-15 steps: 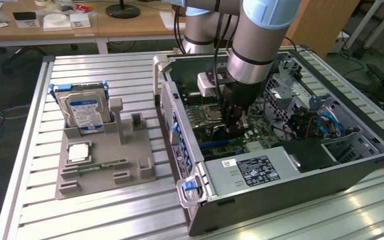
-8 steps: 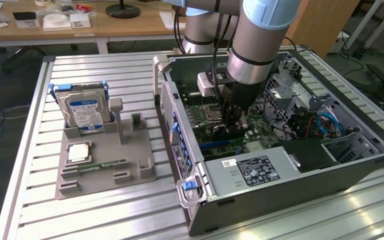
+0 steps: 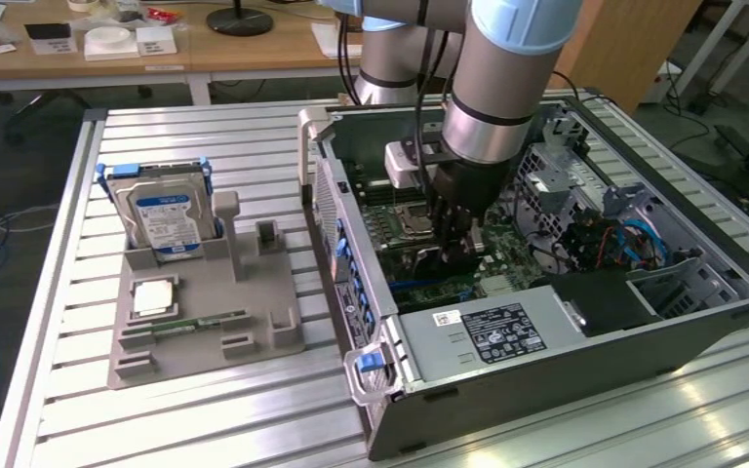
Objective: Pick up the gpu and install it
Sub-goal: 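Insert the gpu into the slot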
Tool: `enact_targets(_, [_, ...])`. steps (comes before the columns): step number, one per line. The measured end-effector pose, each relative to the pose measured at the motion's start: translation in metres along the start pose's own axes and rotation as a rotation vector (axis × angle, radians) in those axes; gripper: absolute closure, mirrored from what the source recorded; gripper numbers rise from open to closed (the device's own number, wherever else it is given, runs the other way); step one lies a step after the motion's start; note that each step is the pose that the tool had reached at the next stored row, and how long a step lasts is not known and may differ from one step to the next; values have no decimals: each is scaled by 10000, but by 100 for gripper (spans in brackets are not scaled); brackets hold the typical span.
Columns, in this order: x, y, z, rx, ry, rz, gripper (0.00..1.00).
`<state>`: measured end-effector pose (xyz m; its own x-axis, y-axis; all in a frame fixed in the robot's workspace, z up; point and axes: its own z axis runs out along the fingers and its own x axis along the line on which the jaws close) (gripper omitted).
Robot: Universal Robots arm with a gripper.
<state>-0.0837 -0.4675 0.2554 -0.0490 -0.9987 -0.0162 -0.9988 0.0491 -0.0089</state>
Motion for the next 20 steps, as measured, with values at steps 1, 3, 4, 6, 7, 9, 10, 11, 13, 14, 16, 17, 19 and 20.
enact_targets(1, [0, 0, 2, -3, -51, 1, 73])
enact_targets(3, [0, 0, 4, -8, -202, 2, 73])
enact_targets(4, [-1, 0, 3, -10, -236, 3, 73])
enact_targets(6, [-1, 0, 3, -10, -240, 4, 73])
enact_targets(7, [-1, 0, 4, -10, -242, 4, 73])
enact_targets(9, [-1, -1, 4, -10, -243, 3, 73])
enact_targets(10, [0, 0, 8, -9, -244, 2, 73])
enact_targets(11, [0, 0, 16, -10, -244, 2, 73])
enact_targets(13, [0, 0, 28, -11, -241, 3, 73])
enact_targets(14, [0, 0, 27, -11, -240, 2, 73])
enact_targets(16, [0, 0, 28, -12, -240, 3, 73])
enact_targets(17, [0, 0, 30, -10, -241, 2, 73])
enact_targets(19, [0, 0, 49, -9, -246, 2, 73])
enact_targets(20, [0, 1, 58, -10, -243, 1, 73])
